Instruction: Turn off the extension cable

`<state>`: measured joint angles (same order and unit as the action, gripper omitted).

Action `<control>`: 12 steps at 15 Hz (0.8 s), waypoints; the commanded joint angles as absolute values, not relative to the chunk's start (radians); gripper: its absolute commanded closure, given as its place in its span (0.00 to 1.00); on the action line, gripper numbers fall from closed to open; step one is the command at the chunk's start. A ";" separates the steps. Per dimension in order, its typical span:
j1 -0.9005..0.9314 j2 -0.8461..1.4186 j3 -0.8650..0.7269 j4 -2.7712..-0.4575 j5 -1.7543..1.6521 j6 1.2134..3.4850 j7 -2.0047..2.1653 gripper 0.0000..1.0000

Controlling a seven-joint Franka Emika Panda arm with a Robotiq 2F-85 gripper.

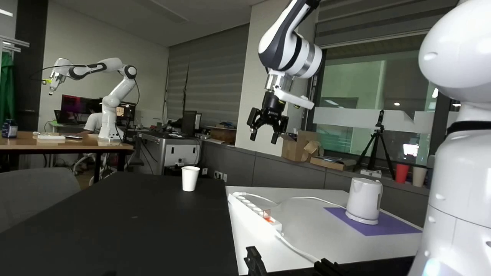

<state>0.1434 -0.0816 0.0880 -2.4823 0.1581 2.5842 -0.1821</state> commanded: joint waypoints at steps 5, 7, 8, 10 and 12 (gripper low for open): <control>0.081 0.180 0.088 -2.446 0.155 2.785 -0.239 0.62; 0.071 0.233 0.092 -2.437 0.134 2.812 -0.224 0.75; 0.068 0.254 0.091 -2.434 0.120 2.820 -0.215 0.83; 0.067 0.294 0.084 -2.420 0.086 2.816 -0.197 0.95; 0.076 0.324 0.065 -2.411 0.040 2.813 -0.170 1.00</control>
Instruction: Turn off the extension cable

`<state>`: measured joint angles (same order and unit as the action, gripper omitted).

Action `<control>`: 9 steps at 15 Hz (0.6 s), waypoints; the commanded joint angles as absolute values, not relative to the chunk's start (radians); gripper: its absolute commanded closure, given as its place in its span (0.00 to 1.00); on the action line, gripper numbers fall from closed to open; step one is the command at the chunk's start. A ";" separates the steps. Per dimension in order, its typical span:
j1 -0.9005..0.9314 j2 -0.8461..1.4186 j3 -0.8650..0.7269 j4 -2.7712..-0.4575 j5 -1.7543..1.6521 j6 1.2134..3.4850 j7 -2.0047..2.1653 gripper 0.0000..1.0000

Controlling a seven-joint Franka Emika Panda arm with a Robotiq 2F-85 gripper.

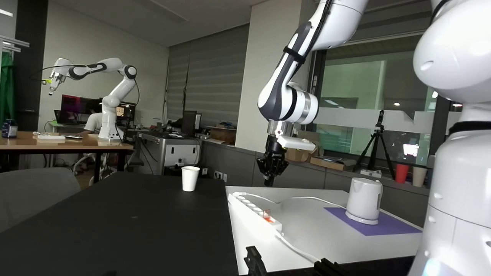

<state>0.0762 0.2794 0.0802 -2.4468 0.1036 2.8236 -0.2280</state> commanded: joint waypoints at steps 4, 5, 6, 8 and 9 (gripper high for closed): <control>0.078 0.366 0.052 -2.392 -0.007 2.789 -0.136 1.00; 0.074 0.374 0.054 -2.384 -0.005 2.756 -0.130 1.00; 0.057 0.357 0.074 -2.415 0.003 2.801 -0.167 1.00; 0.055 0.366 0.076 -2.413 0.003 2.798 -0.168 0.99; 0.055 0.366 0.078 -2.413 0.003 2.799 -0.168 0.99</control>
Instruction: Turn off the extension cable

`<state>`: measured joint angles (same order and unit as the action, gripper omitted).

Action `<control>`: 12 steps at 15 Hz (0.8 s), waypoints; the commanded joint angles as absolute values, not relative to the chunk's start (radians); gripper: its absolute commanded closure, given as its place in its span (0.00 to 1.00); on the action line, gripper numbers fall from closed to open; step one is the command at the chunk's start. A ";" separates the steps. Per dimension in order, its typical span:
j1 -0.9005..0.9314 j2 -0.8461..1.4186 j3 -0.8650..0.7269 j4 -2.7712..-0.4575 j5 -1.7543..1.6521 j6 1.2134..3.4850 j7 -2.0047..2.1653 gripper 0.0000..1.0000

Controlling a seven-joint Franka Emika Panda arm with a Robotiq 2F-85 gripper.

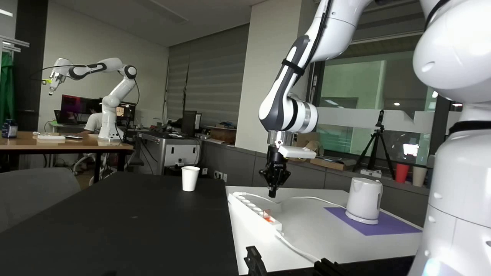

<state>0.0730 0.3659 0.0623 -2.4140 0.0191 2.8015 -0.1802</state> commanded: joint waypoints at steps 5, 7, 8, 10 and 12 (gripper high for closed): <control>0.054 0.366 0.081 -2.413 0.004 2.800 -0.169 0.99; 0.054 0.366 0.081 -2.413 0.004 2.800 -0.169 0.99; 0.053 0.366 0.081 -2.413 0.004 2.800 -0.169 0.99; 0.053 0.374 0.082 -2.412 0.000 2.808 -0.175 1.00; 0.061 0.395 0.072 -2.412 -0.013 2.830 -0.165 1.00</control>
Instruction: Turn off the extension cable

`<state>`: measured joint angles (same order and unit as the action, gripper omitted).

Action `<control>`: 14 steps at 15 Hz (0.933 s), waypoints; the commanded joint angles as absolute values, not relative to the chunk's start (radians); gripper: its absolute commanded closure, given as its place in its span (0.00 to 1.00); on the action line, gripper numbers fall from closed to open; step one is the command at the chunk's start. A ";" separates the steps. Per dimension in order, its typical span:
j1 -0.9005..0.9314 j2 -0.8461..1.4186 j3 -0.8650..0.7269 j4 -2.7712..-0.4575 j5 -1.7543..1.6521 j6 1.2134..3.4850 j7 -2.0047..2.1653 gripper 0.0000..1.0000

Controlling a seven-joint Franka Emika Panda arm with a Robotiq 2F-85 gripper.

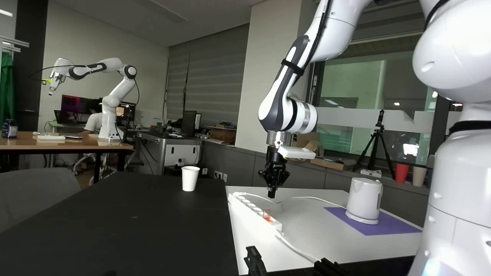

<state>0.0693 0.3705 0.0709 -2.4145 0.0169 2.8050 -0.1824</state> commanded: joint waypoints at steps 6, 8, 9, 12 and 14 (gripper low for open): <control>0.037 0.461 0.070 -2.414 -0.013 2.901 -0.178 1.00; 0.010 0.490 0.086 -2.409 -0.006 2.933 -0.197 1.00; -0.003 0.506 0.094 -2.405 -0.003 2.946 -0.206 1.00; -0.041 0.544 0.118 -2.396 -0.004 2.983 -0.226 1.00; -0.073 0.566 0.142 -2.391 -0.004 3.016 -0.242 1.00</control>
